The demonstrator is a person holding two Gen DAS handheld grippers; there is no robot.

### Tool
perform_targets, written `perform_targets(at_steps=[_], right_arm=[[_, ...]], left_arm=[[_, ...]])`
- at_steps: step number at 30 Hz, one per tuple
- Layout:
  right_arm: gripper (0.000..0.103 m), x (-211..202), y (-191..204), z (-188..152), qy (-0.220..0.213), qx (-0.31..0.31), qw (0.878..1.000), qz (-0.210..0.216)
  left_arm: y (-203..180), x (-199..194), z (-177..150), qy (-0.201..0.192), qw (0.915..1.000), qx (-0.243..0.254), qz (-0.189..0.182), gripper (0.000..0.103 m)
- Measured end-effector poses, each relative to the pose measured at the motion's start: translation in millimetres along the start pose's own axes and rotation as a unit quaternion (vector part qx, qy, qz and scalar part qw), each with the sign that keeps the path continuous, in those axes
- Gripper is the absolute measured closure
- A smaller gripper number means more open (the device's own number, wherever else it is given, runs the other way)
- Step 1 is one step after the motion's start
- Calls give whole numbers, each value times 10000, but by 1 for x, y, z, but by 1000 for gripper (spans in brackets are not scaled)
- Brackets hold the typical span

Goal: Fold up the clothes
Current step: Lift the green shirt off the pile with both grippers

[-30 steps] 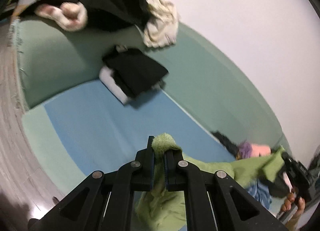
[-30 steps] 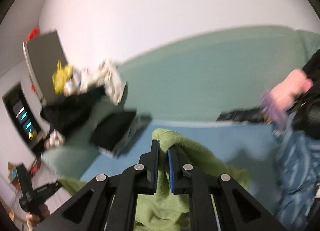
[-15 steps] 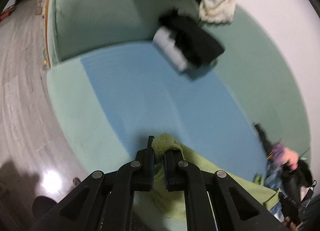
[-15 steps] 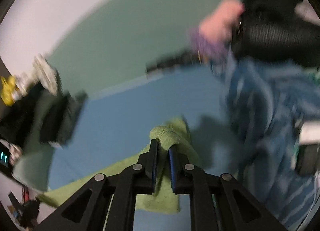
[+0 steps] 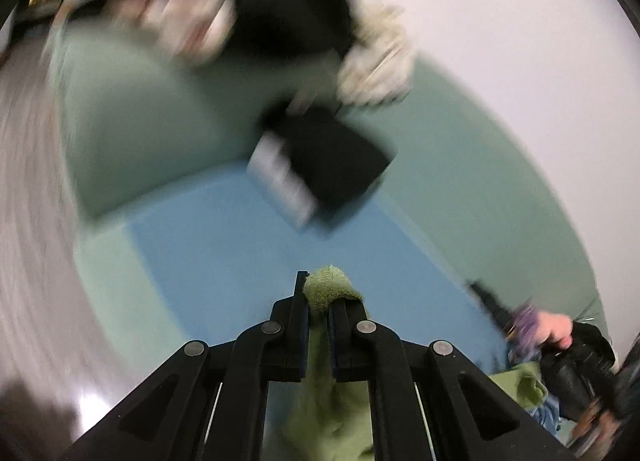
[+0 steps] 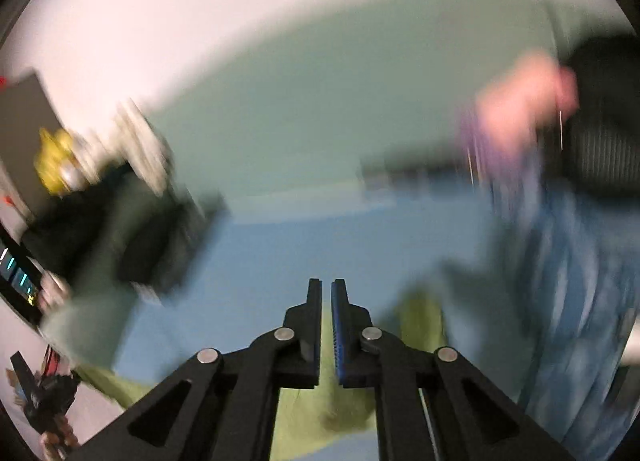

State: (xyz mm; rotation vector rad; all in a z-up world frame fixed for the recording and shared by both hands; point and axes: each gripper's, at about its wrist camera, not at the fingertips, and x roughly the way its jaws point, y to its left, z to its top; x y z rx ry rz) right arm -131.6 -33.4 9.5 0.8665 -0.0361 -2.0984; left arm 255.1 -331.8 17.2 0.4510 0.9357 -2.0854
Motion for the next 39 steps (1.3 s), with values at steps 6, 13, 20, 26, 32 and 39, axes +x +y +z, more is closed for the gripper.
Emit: perform_targets(at_steps=[6,13,20,26,32,39], right_arm=[[97,-84,56,106,-1337,-739,9882,-113],[65,27,73,-7,911,-1382,9862,88],[68,135,130,-169,3086,-1670,9274,1295],[46,113,220,-172,2376,-2462,9168,2058],[29,81,241,-148,1344,-2677,9295,2153],[95,73,207,-127,1116,-2454,9409,2050]], left_arm=[[-72,-34,74,-416,9970,635,-166,96],[-59,18,25,327,9971,691,60,96],[-27,28,6,1020,9927,-241,-604,96],[-68,5,19,1019,9879,3,-1171,96],[-120,1,19,1128,9798,416,-1595,96],[-138,-8,9,1153,9761,646,-1727,96]])
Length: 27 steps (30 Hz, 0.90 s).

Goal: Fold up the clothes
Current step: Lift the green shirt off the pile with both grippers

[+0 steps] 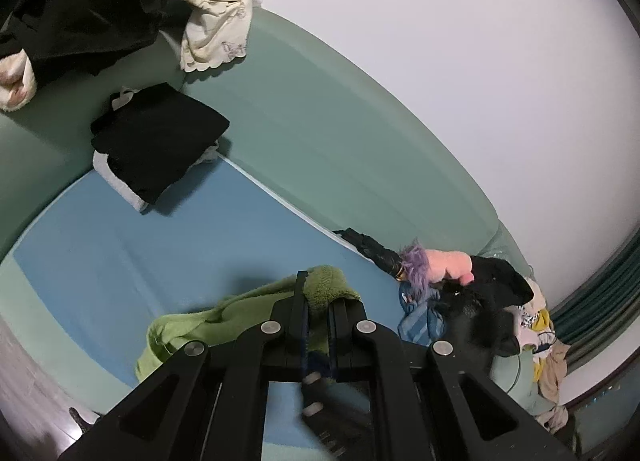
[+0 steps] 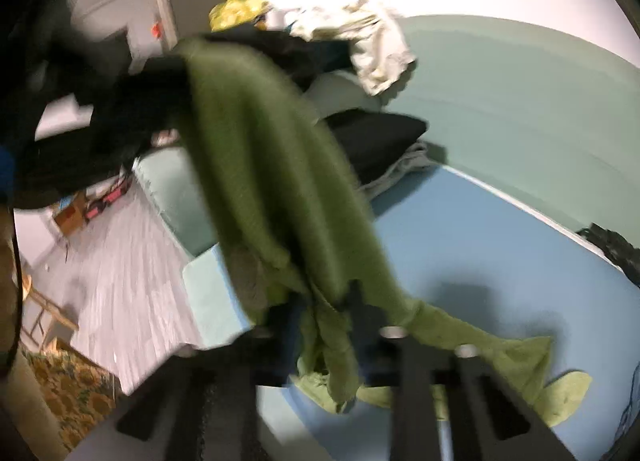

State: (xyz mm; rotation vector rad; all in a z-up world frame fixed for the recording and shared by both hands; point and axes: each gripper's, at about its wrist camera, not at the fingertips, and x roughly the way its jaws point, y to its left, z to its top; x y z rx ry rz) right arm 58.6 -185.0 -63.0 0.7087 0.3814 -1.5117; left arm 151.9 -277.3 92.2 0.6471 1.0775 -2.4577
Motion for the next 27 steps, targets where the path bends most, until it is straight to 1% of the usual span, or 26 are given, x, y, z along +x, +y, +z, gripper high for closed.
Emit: perform_targets(at_steps=[4,7,9,10,11,12,13,14,16,17,18,20,21,23,27], right_arm=[[97,-29,-15,4,-247,36,9997,84],[97,-53,-17,11,-571,19,9983,-107],[97,-70,-20,19,-785,32,9966,-233],[97,-78,-19,26,-874,35,9958,-281],[97,-84,-17,36,-954,13,9949,-318],[97,-91,-15,44,-1031,-18,9940,-364],[97,-99,-13,52,-1102,-65,9929,-435],[97,-106,-11,59,-1165,-118,9919,-497],[97,-115,-7,69,-1258,-246,9900,-586],[97,-119,-5,74,-1305,-304,9890,-627],[97,-123,-3,79,-1340,-346,9882,-653],[97,-127,1,84,-1377,-407,9873,-678],[97,-129,3,88,-1403,-432,9868,-684],[97,-134,6,91,-1457,-469,9860,-668],[97,-144,10,97,-1573,-506,9841,-658]], left_arm=[[0,-2,-7,-41,10000,55,22,96],[0,-3,-16,-72,9996,242,118,95],[1,-2,-23,-79,9989,407,202,90],[3,0,-30,-39,9982,536,259,76],[7,4,-39,21,9973,647,338,48],[12,8,-50,80,9963,726,447,33],[17,12,-61,89,9950,820,565,23],[23,17,-75,56,9926,966,729,23],[32,29,-101,61,9852,1260,1157,23],[37,37,-116,91,9801,1413,1394,23],[41,46,-132,168,9762,1565,1490,23],[45,58,-155,298,9741,1707,1454,24],[45,64,-166,332,9742,1768,1361,24],[42,71,-181,280,9742,1895,1190,24],[32,79,-190,146,9824,1731,687,24]])
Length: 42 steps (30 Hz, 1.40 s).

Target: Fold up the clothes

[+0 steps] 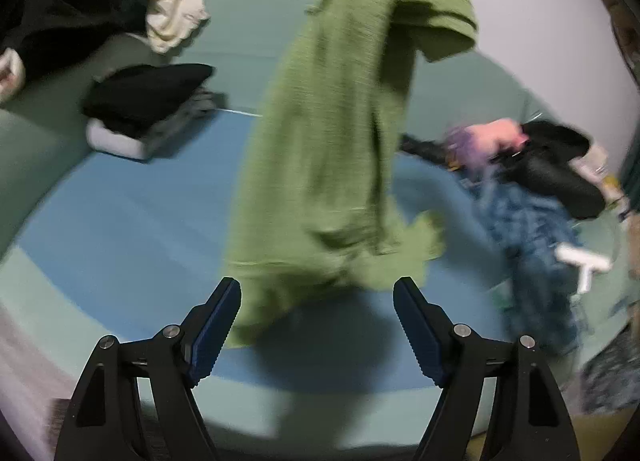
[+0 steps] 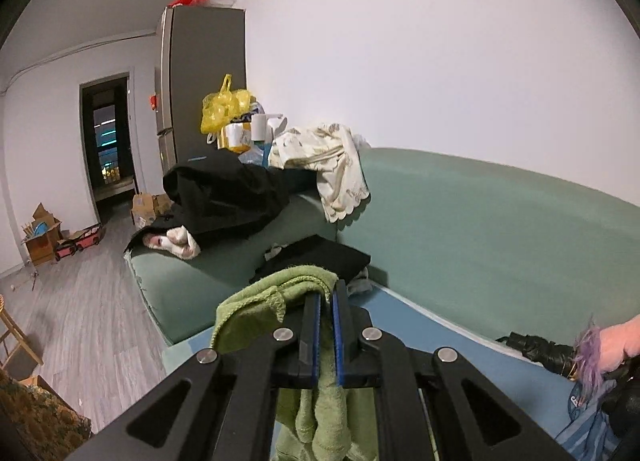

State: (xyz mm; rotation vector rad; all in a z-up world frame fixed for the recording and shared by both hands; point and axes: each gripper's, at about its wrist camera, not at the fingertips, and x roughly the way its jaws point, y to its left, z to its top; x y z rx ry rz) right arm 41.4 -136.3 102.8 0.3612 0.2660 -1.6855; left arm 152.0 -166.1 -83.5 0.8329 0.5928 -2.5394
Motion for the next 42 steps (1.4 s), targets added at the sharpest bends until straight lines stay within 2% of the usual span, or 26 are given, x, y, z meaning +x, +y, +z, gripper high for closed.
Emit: perform_targets(at_steps=[4,7,8,9,10,11,12,15,18,20,21,24,26,30,32,35,39,42], right_arm=[[97,-8,-3,5,-78,44,9999,46],[97,-14,-9,7,-119,92,9999,67],[97,-16,-11,7,-139,109,9998,43],[97,-18,-14,6,-159,126,9998,20],[97,-20,-18,5,-171,141,9998,-19],[97,-23,-23,1,-165,154,9997,-93],[97,-25,-29,-2,-160,166,9996,-166],[97,-31,-54,-23,17,251,9985,-492],[97,-24,-87,-70,587,538,9922,-955],[97,-12,-103,-110,1165,747,9836,-1160],[97,-5,-109,-131,1467,849,9777,-1239],[96,9,-115,-189,2212,1161,9618,-1121],[94,15,-115,-221,2599,1371,9510,-965],[88,20,-102,-252,3095,1215,9401,-755],[74,15,-96,-258,3168,994,9401,-778],[63,2,-93,-261,3222,769,9403,-783],[61,-18,-78,-256,2987,86,9507,-827],[60,-24,-58,-251,2875,-350,9558,-498]], left_arm=[[-10,3,12,-510,9987,3,16,24],[-8,14,26,-587,9981,-200,-7,25],[-6,19,31,-545,9981,-297,-66,33],[-4,24,35,-478,9982,-352,24,45],[-1,29,39,-385,9984,-365,174,82],[6,30,41,-294,9983,-404,299,99],[12,30,43,-218,9979,-441,414,99],[32,12,47,-385,9965,-528,519,99],[50,-13,60,-335,9956,-627,613,99],[53,-19,68,126,9937,-647,904,99],[52,-16,69,597,9909,-673,999,99],[42,-11,68,1420,9857,-564,706,99],[33,-8,70,1942,9788,-483,427,99],[15,-2,75,2587,9656,-165,191,99],[16,0,81,2732,9617,-234,56,99],[17,-1,89,2842,9577,-413,-179,99],[13,2,103,3059,9473,-784,-548,99],[4,-2,113,3056,9455,-893,-684,99]])
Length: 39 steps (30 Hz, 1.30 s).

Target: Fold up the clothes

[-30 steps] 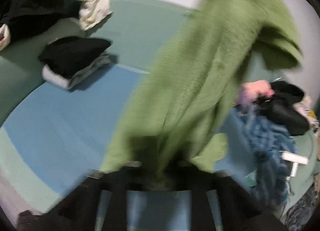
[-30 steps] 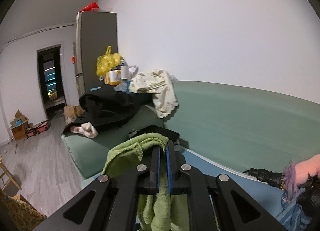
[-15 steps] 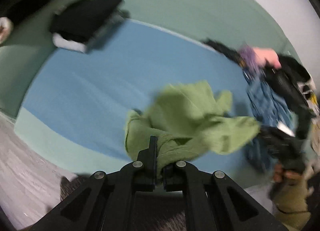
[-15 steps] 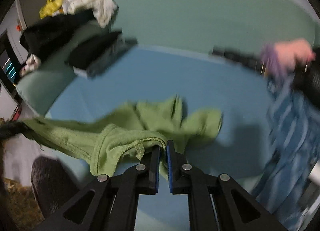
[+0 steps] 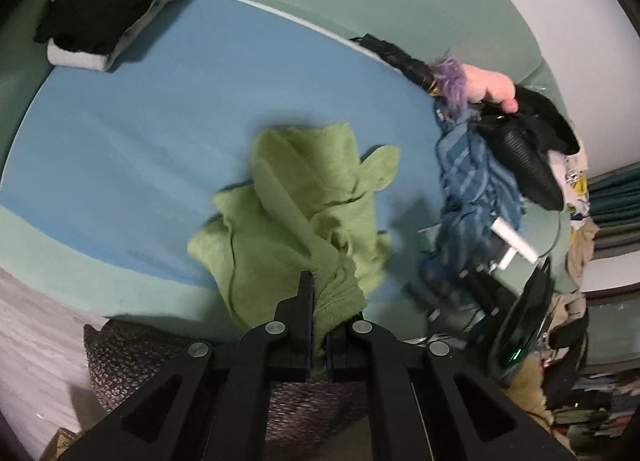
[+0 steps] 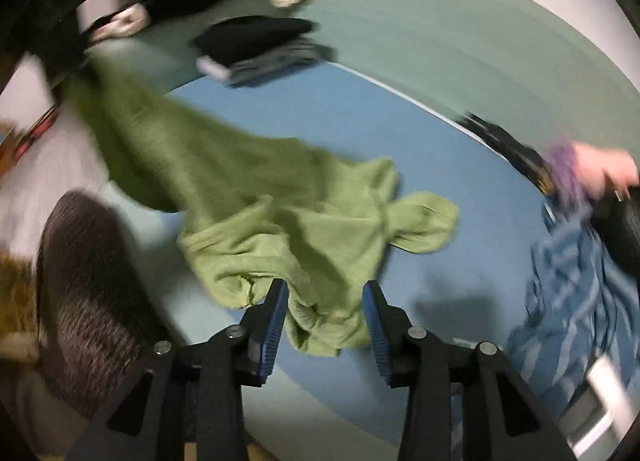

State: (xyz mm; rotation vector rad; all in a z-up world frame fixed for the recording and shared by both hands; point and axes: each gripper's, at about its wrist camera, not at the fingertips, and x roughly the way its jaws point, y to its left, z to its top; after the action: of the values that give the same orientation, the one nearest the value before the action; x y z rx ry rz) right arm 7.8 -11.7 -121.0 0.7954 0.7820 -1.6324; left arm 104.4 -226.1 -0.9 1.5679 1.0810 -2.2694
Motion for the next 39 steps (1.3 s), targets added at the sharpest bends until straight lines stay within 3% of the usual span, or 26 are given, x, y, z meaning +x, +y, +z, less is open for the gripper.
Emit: perform_targets(at_steps=[2,7,15,16,19,25,30,33,35,39], right_arm=[[51,1,12,1,-91,-39,9996,270],[50,19,42,3,-108,49,9963,848],[48,45,65,9,134,104,9956,923],[49,44,64,10,92,131,9963,840],[96,39,59,13,-36,212,9980,590],[97,-7,15,45,-761,269,9948,-621],[98,-86,-42,111,-1751,327,9690,-1712],[98,-139,-53,156,-2384,220,9501,-2001],[98,-171,-49,181,-2716,156,9368,-2200],[98,-226,-46,222,-3378,71,9089,-2445]], left_arm=[[-6,-3,4,52,9998,-97,-138,99],[-13,-13,14,18,9988,-295,-394,99],[-20,-22,11,-53,9987,-189,-461,99],[-19,-22,10,-58,9987,-190,-479,99],[-16,-21,9,-74,9987,-187,-461,99],[1,-33,12,-189,9990,-325,-248,99],[0,-75,27,-750,9955,-327,-475,99],[-13,-123,44,-1498,9871,-63,-555,99],[-23,-161,56,-2013,9773,82,-655,99],[-35,-223,71,-2689,9585,207,-920,99]])
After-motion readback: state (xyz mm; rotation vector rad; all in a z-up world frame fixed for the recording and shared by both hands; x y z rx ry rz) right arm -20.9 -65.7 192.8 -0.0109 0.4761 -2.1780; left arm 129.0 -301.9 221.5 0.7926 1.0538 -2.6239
